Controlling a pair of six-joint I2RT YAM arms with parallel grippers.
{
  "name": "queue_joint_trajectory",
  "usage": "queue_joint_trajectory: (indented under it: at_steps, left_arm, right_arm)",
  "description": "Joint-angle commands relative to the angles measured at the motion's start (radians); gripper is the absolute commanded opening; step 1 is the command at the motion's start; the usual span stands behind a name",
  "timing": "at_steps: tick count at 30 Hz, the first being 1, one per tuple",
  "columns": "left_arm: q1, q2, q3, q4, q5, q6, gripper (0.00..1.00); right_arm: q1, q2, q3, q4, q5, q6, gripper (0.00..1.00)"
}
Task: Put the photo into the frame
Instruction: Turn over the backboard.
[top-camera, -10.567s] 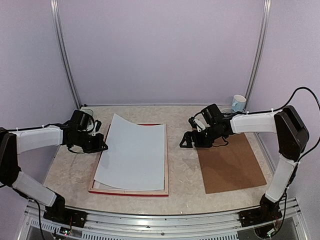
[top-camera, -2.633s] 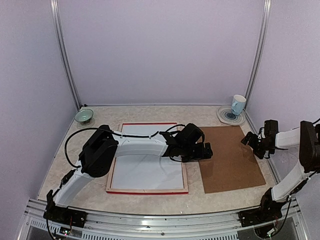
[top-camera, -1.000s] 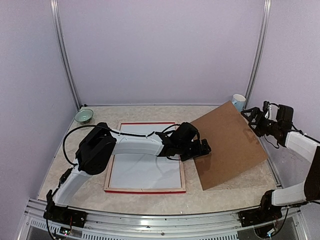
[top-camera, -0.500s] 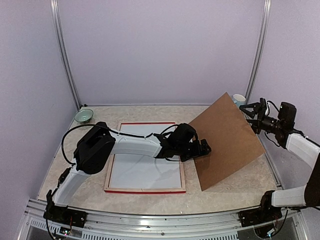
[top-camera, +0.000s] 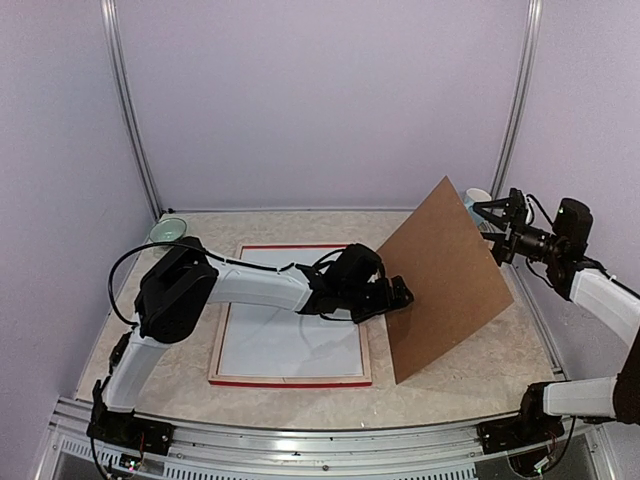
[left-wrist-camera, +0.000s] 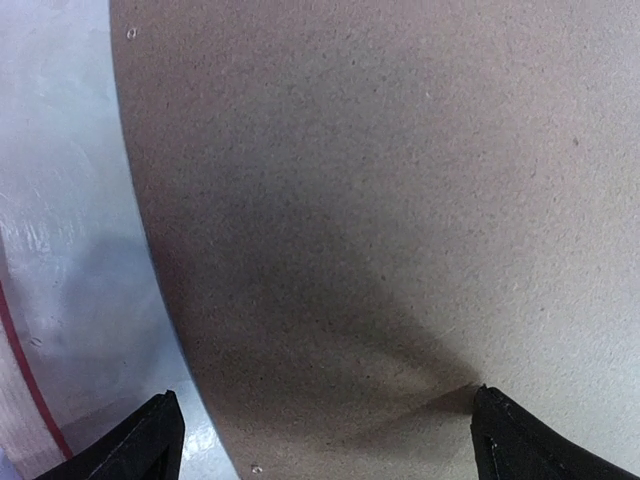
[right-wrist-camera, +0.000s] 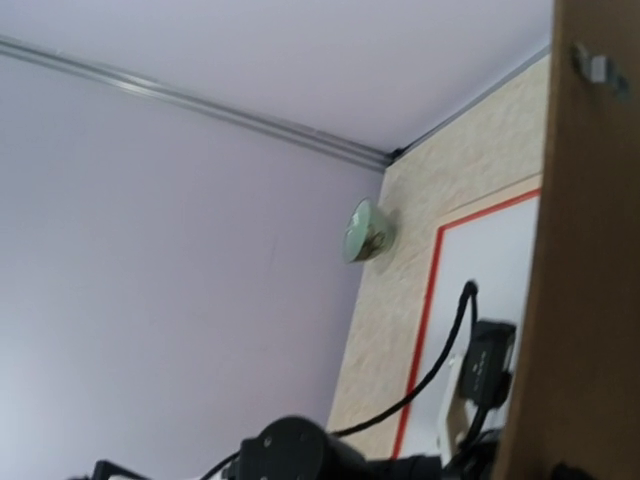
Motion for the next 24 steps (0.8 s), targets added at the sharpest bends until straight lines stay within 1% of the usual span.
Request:
queue_joint_trajectory:
  at_steps: [1, 11, 16, 24]
  left_arm:
    - [0.022, -0.079, -0.014, 0.011, -0.014, 0.018, 0.99]
    - [0.058, -0.137, -0.023, 0.04, 0.009, 0.016, 0.99]
    - [0.08, -0.188, -0.079, 0.086, 0.012, 0.007, 0.99]
    - [0.114, -0.281, -0.152, 0.132, 0.018, 0.001, 0.99]
  right_arm:
    - [0.043, -0.015, 0.034, 0.072, -0.039, 0.054, 0.99]
    - [0.157, 0.003, 0.06, 0.117, -0.005, 0.07, 0.99]
    - [0.188, 0.02, 0.074, 0.13, 0.01, 0.074, 0.99]
    - [0.269, 0.059, 0.095, 0.214, 0.042, 0.103, 0.99]
